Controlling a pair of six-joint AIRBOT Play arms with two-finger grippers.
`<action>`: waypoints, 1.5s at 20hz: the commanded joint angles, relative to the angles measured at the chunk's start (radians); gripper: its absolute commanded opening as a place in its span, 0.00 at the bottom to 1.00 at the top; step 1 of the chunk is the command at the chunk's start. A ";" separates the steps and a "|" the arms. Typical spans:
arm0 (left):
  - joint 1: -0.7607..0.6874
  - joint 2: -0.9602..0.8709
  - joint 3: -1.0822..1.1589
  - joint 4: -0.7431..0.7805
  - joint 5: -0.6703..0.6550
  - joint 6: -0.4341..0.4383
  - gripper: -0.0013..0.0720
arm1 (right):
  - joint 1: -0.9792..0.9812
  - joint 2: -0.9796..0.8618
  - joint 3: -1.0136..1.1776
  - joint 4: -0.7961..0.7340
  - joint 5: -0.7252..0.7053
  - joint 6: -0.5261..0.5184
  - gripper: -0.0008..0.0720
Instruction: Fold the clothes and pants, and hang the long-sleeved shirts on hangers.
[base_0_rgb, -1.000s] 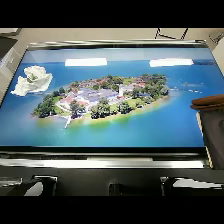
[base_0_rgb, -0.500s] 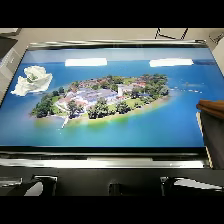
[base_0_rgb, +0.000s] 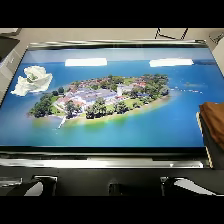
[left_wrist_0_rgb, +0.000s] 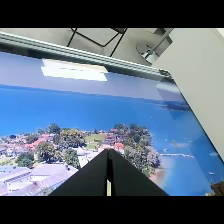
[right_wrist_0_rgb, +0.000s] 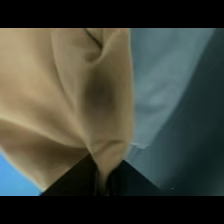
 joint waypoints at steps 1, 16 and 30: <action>-0.002 0.001 0.000 0.000 0.001 0.000 0.05 | 0.000 0.027 -0.198 -0.088 -0.103 -0.008 0.07; -0.179 -0.108 0.145 0.834 0.092 -0.267 0.05 | 0.319 0.055 0.423 0.343 -0.553 -0.293 0.96; -0.222 -0.203 -0.325 0.837 -0.204 -0.288 1.00 | 1.109 -0.213 0.337 0.113 -0.070 -0.078 0.94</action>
